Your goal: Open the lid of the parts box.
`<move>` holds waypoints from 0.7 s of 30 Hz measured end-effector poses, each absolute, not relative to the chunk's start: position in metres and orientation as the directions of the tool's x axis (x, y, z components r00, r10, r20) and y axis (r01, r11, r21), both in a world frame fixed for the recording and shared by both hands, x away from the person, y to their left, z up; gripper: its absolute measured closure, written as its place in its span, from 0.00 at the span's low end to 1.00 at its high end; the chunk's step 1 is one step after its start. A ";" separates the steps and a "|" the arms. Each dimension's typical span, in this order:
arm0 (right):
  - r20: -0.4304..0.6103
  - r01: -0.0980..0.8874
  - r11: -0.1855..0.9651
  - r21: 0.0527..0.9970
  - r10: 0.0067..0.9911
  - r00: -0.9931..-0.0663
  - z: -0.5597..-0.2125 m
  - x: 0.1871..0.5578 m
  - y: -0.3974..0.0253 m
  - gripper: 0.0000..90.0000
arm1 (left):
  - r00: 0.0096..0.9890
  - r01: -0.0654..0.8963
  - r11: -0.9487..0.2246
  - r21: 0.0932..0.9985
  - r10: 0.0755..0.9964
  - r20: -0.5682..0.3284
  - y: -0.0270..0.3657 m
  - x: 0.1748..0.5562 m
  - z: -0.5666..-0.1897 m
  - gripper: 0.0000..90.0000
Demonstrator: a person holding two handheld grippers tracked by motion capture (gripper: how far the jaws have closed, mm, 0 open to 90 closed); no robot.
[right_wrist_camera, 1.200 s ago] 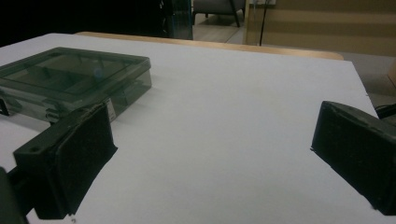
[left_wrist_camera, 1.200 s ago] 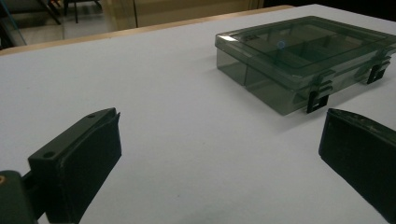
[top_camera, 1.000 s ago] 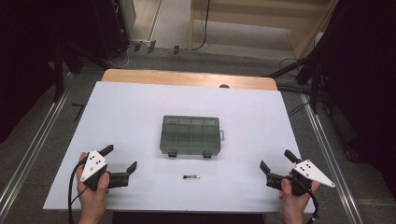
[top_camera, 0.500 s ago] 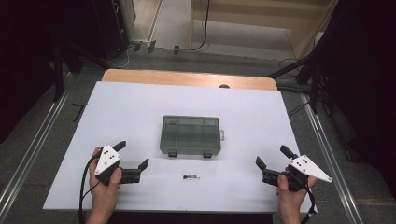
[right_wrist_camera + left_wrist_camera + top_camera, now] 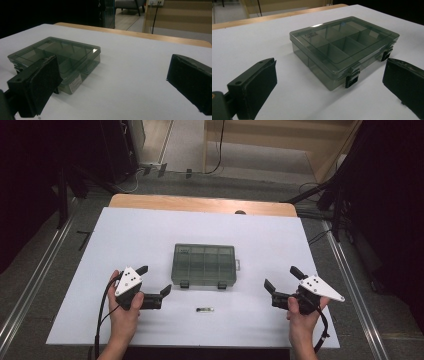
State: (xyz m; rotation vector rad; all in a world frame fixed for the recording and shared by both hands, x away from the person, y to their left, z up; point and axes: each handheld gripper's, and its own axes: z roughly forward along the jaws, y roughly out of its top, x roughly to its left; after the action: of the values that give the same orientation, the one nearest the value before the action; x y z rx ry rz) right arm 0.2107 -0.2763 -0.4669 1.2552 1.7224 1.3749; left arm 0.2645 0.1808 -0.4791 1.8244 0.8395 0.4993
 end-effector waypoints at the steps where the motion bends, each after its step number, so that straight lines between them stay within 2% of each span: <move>1: 0.102 0.304 0.018 0.953 0.921 -0.376 -0.467 0.211 -0.276 0.00 | 0.664 0.318 -0.232 0.919 0.746 -0.041 0.179 0.265 -0.479 0.00; 5: 0.101 0.305 0.023 0.952 0.917 -0.386 -0.464 0.217 -0.270 0.01 | 0.653 0.354 -0.203 0.913 0.752 -0.086 0.175 0.269 -0.475 0.00; 7: 0.103 0.307 0.024 0.951 0.915 -0.391 -0.463 0.220 -0.268 0.04 | 0.645 0.350 -0.205 0.914 0.761 -0.076 0.173 0.269 -0.474 0.03; 8: 0.116 0.314 0.015 0.949 0.912 -0.393 -0.463 0.223 -0.265 0.06 | 0.640 0.351 -0.194 0.916 0.763 -0.084 0.173 0.270 -0.473 0.13; 10: 0.120 0.319 0.015 0.948 0.909 -0.398 -0.463 0.225 -0.263 0.09 | 0.637 0.356 -0.189 0.915 0.765 -0.090 0.172 0.271 -0.473 0.16; 11: 0.122 0.329 0.024 0.944 0.902 -0.415 -0.464 0.230 -0.259 0.17 | 0.637 0.358 -0.189 0.914 0.765 -0.091 0.171 0.272 -0.473 0.20; 14: 0.118 0.344 0.041 0.938 0.896 -0.429 -0.464 0.236 -0.254 0.19 | 0.621 0.361 -0.176 0.916 0.778 -0.095 0.170 0.275 -0.473 0.35; 15: 0.117 0.351 0.046 0.935 0.896 -0.429 -0.463 0.238 -0.251 0.22 | 0.619 0.369 -0.163 0.915 0.777 -0.111 0.170 0.276 -0.473 0.35; 16: 0.106 0.353 0.051 0.934 0.906 -0.410 -0.462 0.243 -0.247 0.28 | 0.620 0.376 -0.150 0.914 0.774 -0.127 0.169 0.278 -0.472 0.45; 18: 0.119 0.357 0.043 0.933 0.901 -0.418 -0.461 0.247 -0.244 0.39 | 0.631 0.398 -0.148 0.906 0.761 -0.153 0.168 0.283 -0.470 0.53; 21: 0.140 0.368 0.034 0.929 0.889 -0.436 -0.461 0.252 -0.240 0.48 | 0.629 0.407 -0.145 0.902 0.760 -0.162 0.169 0.286 -0.469 0.69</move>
State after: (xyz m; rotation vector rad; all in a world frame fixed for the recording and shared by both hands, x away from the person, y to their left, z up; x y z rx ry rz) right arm 0.2523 -0.2399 -0.4609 1.2693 1.8296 1.3991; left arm 0.2861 0.1690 -0.4692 1.7670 0.9488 0.4068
